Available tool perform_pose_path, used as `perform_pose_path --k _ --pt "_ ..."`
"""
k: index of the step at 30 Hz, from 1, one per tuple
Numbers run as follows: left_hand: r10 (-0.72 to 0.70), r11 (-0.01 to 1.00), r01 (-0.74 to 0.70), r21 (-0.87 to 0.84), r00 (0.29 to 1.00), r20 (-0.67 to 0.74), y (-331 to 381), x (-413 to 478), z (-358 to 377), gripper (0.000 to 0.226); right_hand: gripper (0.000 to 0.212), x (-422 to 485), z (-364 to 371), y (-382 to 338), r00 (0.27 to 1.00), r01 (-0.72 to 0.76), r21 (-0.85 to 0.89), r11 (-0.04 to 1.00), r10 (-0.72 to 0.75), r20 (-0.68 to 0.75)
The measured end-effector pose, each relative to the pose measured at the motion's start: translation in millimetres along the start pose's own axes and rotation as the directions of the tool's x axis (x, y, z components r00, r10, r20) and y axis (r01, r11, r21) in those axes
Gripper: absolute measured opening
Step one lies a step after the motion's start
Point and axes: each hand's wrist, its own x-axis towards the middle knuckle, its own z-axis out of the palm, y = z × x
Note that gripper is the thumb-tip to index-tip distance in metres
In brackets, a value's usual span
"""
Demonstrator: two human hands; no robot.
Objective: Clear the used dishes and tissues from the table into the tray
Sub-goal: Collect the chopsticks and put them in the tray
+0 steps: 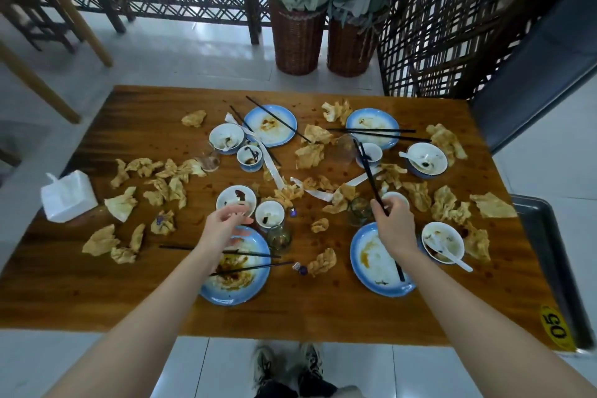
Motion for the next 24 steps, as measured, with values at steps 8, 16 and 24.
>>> perform_pose_path --k 8,16,24 --pt "0.181 0.755 -0.178 0.631 0.982 0.06 -51.4 6.2 -50.5 0.034 0.023 -5.9 40.2 -21.6 0.993 0.019 -0.015 1.0 -0.018 0.116" --pt "0.237 0.294 -0.275 0.915 0.949 0.209 -93.4 20.2 -64.5 0.078 0.018 -20.0 63.2 -20.9 0.986 0.048 -0.044 0.998 -0.04 0.159" --pt "0.19 0.272 -0.372 0.888 0.925 0.329 -101.1 25.3 -59.8 0.06 0.018 -26.6 62.0 -12.4 0.989 0.023 -0.061 0.998 -0.014 0.148"
